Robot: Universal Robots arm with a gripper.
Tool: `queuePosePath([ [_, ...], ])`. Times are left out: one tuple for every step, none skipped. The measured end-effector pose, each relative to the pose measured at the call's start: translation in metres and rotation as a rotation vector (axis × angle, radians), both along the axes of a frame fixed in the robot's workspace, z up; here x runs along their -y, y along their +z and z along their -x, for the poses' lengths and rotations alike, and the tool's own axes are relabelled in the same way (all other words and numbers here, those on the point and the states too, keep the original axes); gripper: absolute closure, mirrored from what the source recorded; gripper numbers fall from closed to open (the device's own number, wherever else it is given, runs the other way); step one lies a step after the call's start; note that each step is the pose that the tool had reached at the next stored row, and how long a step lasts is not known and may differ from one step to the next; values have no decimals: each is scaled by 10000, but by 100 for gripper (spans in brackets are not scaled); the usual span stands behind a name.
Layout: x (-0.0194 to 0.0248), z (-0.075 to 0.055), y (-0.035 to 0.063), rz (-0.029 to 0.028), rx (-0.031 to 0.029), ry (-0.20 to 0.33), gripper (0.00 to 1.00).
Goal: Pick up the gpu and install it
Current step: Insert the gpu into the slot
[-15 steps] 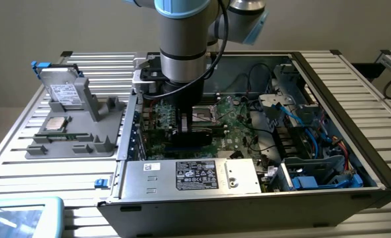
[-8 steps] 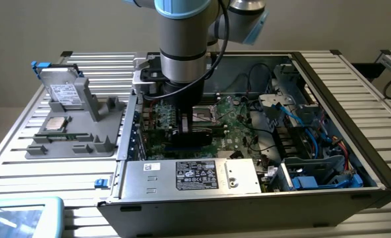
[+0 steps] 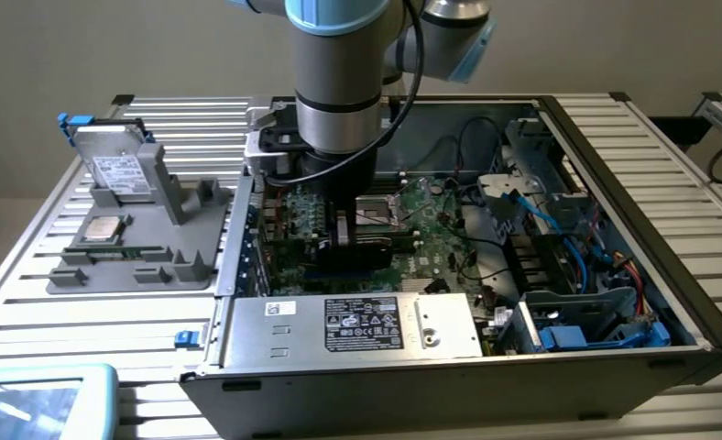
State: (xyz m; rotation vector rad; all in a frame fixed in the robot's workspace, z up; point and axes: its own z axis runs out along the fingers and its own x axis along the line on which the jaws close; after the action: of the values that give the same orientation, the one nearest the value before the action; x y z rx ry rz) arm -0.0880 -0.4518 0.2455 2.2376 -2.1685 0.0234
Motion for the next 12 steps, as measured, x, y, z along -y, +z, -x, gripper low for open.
queuePosePath([
  [0,0,0,0,0,0,73],
  [0,0,0,0,0,0,73],
  [0,0,0,1,0,0,73],
  [0,0,0,1,0,0,73],
  [0,1,-1,2,0,1,73],
  [0,2,-1,2,0,0,73],
  [0,3,-1,1,0,0,73],
  [0,3,-2,0,0,0,73],
  [0,2,-2,1,0,0,73],
  [0,-2,-2,0,-3,-1,73],
  [0,-2,-3,-1,-3,-3,73],
  [0,-3,-3,-1,-3,-3,73],
])
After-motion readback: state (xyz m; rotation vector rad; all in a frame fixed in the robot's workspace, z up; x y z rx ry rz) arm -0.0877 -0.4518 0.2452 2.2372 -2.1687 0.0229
